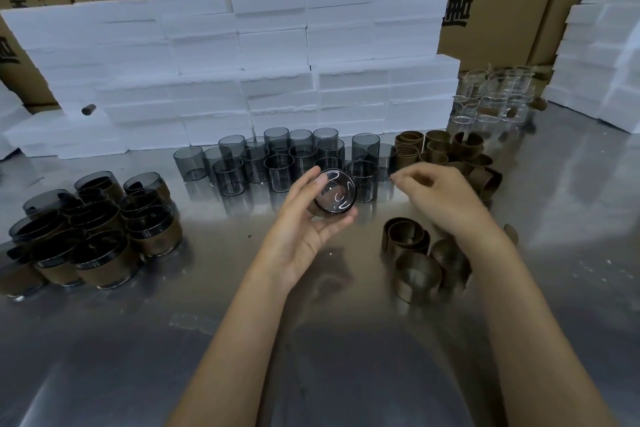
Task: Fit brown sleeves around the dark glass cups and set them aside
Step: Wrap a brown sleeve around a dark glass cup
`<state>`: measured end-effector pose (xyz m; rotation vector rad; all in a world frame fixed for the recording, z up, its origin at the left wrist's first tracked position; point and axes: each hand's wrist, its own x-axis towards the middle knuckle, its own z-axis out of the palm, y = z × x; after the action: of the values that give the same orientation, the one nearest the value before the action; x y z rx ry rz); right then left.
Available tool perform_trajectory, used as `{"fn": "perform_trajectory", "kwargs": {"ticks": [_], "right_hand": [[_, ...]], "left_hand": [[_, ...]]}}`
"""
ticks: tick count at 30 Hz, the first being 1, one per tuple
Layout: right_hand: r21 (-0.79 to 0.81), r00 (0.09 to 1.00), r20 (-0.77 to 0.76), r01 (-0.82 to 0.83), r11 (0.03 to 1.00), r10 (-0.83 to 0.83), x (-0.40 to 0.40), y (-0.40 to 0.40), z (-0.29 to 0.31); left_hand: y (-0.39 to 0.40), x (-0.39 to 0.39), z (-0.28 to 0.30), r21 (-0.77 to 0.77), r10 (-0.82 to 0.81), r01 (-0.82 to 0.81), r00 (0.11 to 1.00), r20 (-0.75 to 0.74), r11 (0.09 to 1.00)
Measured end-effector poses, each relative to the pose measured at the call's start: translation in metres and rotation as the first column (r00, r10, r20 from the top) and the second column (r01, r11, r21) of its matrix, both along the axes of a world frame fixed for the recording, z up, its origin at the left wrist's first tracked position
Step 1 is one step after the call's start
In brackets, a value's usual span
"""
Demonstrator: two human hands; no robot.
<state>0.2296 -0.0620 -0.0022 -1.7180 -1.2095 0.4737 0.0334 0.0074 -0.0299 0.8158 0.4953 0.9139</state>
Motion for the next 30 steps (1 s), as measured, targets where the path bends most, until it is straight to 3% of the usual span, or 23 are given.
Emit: {"fn": "perform_trajectory", "kwargs": {"ticks": [4, 8, 14, 20, 30], "right_hand": [[-0.282, 0.998, 0.043, -0.029, 0.959, 0.043, 0.021, -0.006, -0.007], [-0.39, 0.99, 0.122, -0.022, 0.92, 0.076, 0.014, -0.001, -0.014], [-0.246, 0.973, 0.204, 0.155, 0.957, -0.105, 0.005, 0.006, -0.022], [-0.124, 0.899, 0.405, 0.234, 0.964, -0.166, -0.006, 0.012, -0.031], [-0.045, 0.921, 0.35, 0.2, 0.979, -0.172, -0.008, 0.019, -0.034]], "left_hand": [[0.0, 0.001, -0.001, 0.01, -0.01, 0.01, 1.0, -0.024, 1.0], [-0.001, 0.0, -0.002, 0.003, -0.008, 0.008, 0.999, -0.043, 1.0], [0.0, -0.001, -0.001, -0.011, 0.004, -0.005, 0.999, -0.036, 1.0], [0.001, -0.002, -0.001, -0.025, 0.029, -0.03, 0.998, -0.052, 0.999], [0.0, -0.004, 0.0, -0.009, 0.038, -0.039, 0.997, -0.064, 0.999]]}}
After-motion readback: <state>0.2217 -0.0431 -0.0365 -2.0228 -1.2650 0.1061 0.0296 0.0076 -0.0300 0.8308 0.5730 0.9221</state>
